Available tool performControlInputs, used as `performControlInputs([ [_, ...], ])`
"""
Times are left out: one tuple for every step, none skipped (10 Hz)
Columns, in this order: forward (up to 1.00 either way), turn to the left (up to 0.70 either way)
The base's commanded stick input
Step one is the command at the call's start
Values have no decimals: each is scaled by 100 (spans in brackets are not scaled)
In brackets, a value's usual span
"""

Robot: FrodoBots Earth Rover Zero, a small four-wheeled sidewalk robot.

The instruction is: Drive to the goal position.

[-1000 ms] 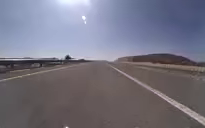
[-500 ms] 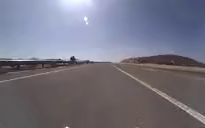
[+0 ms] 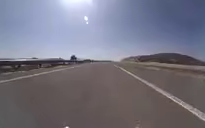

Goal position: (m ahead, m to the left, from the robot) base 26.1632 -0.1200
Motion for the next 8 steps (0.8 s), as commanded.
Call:
performControlInputs([
  [100, 0],
  [100, 0],
  [100, 0],
  [100, 0],
  [100, 0],
  [100, 0],
  [100, 0],
  [100, 0],
])
